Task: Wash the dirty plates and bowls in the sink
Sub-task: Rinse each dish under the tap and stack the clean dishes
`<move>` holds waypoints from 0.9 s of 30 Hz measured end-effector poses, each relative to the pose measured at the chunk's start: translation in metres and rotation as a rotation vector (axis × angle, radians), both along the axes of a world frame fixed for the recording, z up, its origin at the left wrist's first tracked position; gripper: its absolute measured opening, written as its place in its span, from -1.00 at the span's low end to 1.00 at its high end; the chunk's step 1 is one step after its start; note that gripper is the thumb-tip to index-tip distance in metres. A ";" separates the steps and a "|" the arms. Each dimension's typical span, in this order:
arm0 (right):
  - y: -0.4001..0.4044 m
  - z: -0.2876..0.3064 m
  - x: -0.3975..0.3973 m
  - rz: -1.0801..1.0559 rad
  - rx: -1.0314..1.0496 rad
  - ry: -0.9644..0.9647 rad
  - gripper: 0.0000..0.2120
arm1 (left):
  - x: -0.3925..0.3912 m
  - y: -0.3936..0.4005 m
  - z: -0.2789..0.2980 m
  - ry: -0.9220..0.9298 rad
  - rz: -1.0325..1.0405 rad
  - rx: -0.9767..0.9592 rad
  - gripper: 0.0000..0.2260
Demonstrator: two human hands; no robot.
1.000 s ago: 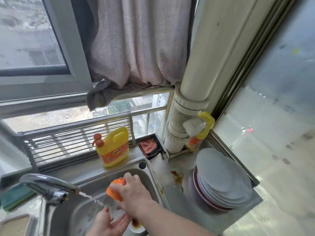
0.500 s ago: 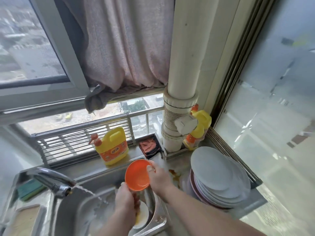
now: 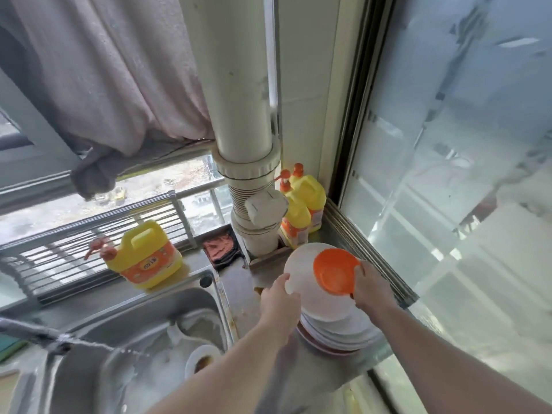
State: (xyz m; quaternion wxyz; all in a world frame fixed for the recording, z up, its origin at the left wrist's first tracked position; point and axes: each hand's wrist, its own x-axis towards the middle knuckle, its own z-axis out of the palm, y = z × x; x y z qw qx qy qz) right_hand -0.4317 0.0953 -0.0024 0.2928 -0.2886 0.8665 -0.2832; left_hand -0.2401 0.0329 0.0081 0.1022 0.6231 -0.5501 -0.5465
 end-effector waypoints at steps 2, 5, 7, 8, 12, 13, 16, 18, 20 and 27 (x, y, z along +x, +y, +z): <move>0.003 -0.010 -0.014 -0.063 0.000 -0.121 -0.71 | -0.004 -0.010 -0.012 -0.125 -0.087 -0.020 -0.42; 0.004 -0.013 -0.030 -0.077 0.007 -0.173 -0.65 | -0.008 -0.022 -0.029 -0.195 -0.218 -0.033 -0.42; 0.000 -0.013 -0.038 -0.071 0.001 -0.173 -0.63 | -0.014 -0.024 -0.036 -0.218 -0.276 -0.063 -0.43; -0.002 -0.015 -0.040 -0.062 0.000 -0.162 -0.63 | -0.017 -0.021 -0.036 -0.223 -0.299 -0.082 -0.42; -0.004 -0.021 -0.042 0.050 0.030 -0.060 -0.70 | -0.029 -0.002 -0.041 -0.190 -0.309 -0.108 -0.39; -0.003 -0.022 -0.041 0.085 0.055 -0.026 -0.69 | -0.030 0.000 -0.044 -0.188 -0.309 -0.119 -0.38; 0.000 -0.026 -0.039 0.188 0.126 0.098 -0.68 | -0.027 0.002 -0.053 -0.211 -0.337 -0.134 -0.36; -0.001 -0.028 -0.038 0.225 0.157 0.133 -0.69 | -0.026 0.000 -0.058 -0.210 -0.370 -0.149 -0.37; -0.001 -0.025 -0.037 0.215 0.168 0.128 -0.70 | -0.022 -0.005 -0.060 -0.141 -0.366 -0.122 -0.42; -0.005 0.005 0.004 0.040 -0.101 0.199 -0.68 | 0.045 -0.013 -0.088 -0.020 0.005 -0.117 -0.69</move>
